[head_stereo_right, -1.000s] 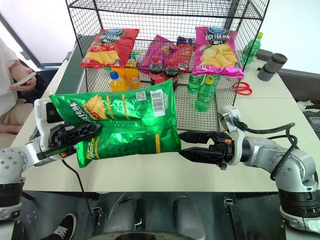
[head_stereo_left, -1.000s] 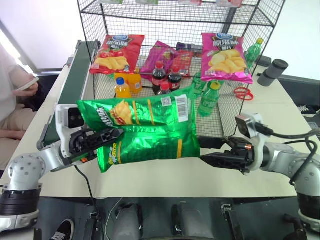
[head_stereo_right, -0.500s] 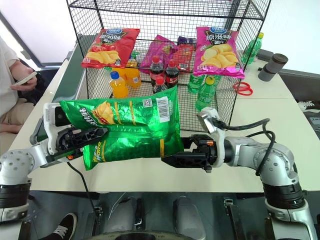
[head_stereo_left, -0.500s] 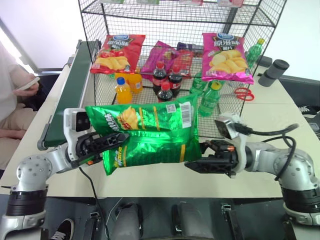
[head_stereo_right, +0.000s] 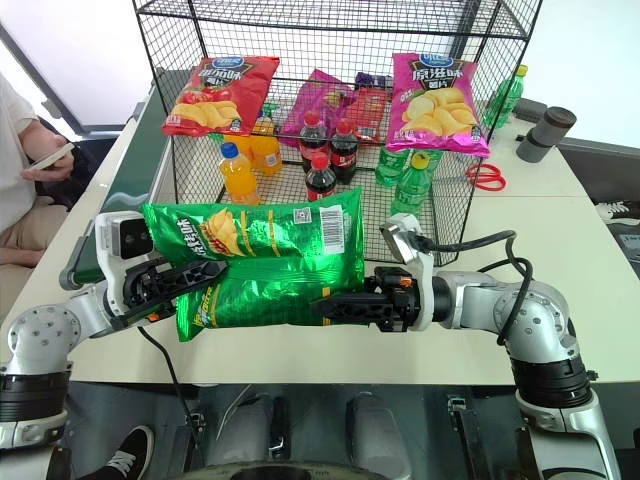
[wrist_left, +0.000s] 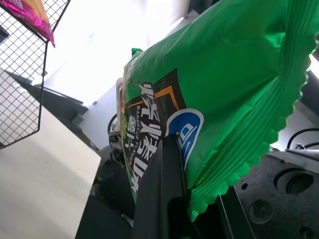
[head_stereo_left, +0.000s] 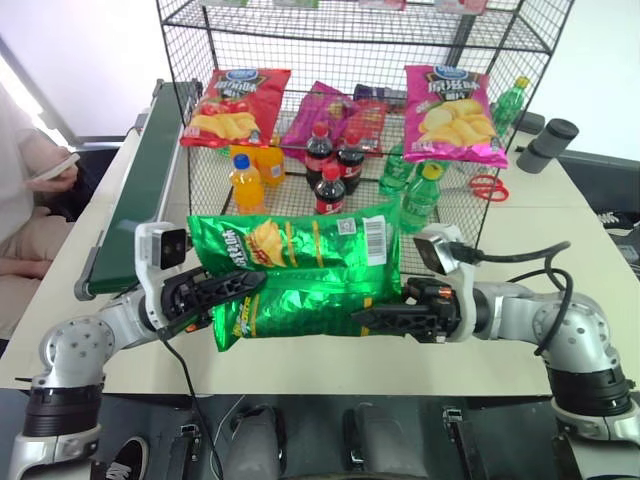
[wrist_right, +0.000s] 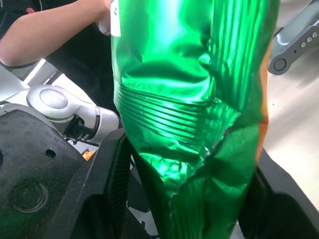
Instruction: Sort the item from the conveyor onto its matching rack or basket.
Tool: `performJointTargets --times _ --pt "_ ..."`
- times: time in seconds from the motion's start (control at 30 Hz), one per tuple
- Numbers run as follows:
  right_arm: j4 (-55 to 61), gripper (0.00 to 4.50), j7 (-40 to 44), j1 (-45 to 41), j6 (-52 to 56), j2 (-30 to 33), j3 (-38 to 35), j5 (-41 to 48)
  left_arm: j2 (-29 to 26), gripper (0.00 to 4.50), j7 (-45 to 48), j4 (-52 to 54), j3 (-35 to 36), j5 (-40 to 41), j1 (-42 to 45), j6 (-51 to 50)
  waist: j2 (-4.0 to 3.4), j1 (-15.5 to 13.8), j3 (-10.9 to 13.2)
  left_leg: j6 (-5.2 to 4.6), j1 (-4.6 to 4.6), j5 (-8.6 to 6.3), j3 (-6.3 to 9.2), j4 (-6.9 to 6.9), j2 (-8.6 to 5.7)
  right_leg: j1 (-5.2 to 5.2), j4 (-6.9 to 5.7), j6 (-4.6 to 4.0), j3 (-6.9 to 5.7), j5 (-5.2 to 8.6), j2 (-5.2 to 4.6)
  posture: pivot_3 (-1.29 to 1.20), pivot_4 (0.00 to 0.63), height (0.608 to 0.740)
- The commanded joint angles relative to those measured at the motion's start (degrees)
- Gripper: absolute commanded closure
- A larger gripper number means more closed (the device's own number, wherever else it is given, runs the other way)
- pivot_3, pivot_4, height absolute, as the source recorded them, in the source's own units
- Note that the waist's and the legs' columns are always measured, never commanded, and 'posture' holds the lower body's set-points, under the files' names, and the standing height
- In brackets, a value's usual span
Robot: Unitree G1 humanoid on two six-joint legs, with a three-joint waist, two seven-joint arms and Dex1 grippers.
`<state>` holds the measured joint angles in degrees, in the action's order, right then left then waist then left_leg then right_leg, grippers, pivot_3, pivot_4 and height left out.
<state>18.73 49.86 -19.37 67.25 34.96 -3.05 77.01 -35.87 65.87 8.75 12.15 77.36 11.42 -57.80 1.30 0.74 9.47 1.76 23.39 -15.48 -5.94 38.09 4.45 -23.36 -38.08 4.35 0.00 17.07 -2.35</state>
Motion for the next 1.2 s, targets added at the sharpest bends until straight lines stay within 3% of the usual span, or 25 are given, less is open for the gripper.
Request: performJointTargets --times 0.03,0.17,0.27,0.37,0.6,0.7,0.8,0.87,1.0,1.1,1.2 --pt "1.11 2.37 1.05 -0.6 -0.92 0.51 0.2 -1.14 0.28 4.5 0.56 1.66 1.15 -0.62 -0.06 1.02 0.0 0.03 0.0 0.0 0.0 0.0 0.0 0.0 0.0 0.0 0.0 0.0 0.0 0.0 0.0 0.0 0.15 0.74" --pt "1.5 4.1 2.05 -0.25 -2.2 0.75 0.85 -3.81 0.43 4.5 -0.05 1.37 1.79 -0.65 -0.14 0.93 0.0 0.01 0.0 0.0 0.0 0.0 0.0 0.0 0.0 -0.01 0.0 0.0 0.0 0.0 0.0 0.0 0.15 0.74" --pt "1.53 4.25 3.18 -0.16 -3.35 1.04 1.27 -5.68 -0.62 4.5 -0.57 0.9 1.89 -0.6 -0.45 -0.88 0.0 0.02 0.0 0.0 0.0 0.0 0.0 0.0 0.01 -0.01 0.0 0.0 0.0 0.0 0.0 0.0 0.15 0.74" --pt "1.01 4.25 3.5 -0.24 -3.41 1.01 1.25 -6.27 -0.17 3.57 -1.26 1.43 2.56 -1.4 -0.97 0.12 0.0 0.04 0.0 0.0 0.0 0.0 0.0 -0.01 0.01 -0.02 0.0 0.0 0.0 0.0 0.0 0.0 0.15 0.74" --pt "1.19 4.25 6.2 0.3 -9.61 2.48 1.35 -13.94 -0.45 0.07 -2.26 1.61 4.48 -2.98 -2.69 1.86 0.0 0.01 0.0 0.0 0.01 0.0 -0.01 -0.01 0.01 -0.02 0.01 0.0 0.0 0.0 -0.02 0.0 0.15 0.74" --pt "2.6 4.25 7.79 1.56 -15.03 4.26 1.85 -19.89 -0.23 0.0 -2.83 1.72 5.65 -5.98 -3.87 5.19 0.0 0.01 0.0 -0.01 0.01 -0.01 -0.01 -0.01 0.01 -0.03 0.03 -0.01 0.0 0.0 -0.02 0.0 0.15 0.74" --pt "5.88 4.25 7.11 1.17 -27.35 5.65 2.9 -32.09 0.96 0.0 -4.43 1.69 7.2 -14.38 -4.79 14.98 0.0 0.0 0.01 -0.01 0.03 -0.01 -0.01 -0.02 0.01 -0.05 0.04 -0.01 0.0 0.01 -0.04 0.0 0.15 0.74" --pt "7.06 4.25 6.34 -0.59 -40.83 6.22 5.59 -44.76 2.4 0.0 -5.04 0.76 7.49 -19.9 -5.09 21.89 -0.01 0.1 0.01 -0.01 0.03 -0.01 -0.03 -0.02 -0.01 -0.07 0.04 -0.01 0.0 0.01 -0.03 0.0 0.15 0.74" --pt "8.91 4.25 3.48 -3.37 -50.49 4.72 7.34 -53.96 5.1 0.0 -7.56 -0.78 9.66 -21.42 -4.59 26.13 0.0 0.05 0.01 0.0 0.03 0.0 -0.06 -0.02 0.0 -0.09 0.04 0.0 0.0 0.0 -0.02 0.0 0.15 0.74" --pt "7.81 4.25 3.82 -4.3 -60.31 7.74 9.92 -64.89 5.37 0.0 -7.82 -1.28 9.45 -21.85 -4.52 26.73 0.01 -0.16 0.01 0.0 0.05 0.0 -0.07 -0.04 0.01 -0.07 0.06 0.01 -0.01 0.0 -0.03 0.0 0.15 0.74" --pt "5.79 4.25 -0.14 -12.81 -66.09 6.36 8.08 -69.61 6.71 0.0 -8.71 -2.79 8.49 -26.63 -2.68 32.69 -0.1 0.12 0.09 -0.01 0.07 -0.01 -0.15 -0.02 -0.04 -0.09 0.09 0.01 -0.01 0.0 -0.12 0.0 0.15 0.74"
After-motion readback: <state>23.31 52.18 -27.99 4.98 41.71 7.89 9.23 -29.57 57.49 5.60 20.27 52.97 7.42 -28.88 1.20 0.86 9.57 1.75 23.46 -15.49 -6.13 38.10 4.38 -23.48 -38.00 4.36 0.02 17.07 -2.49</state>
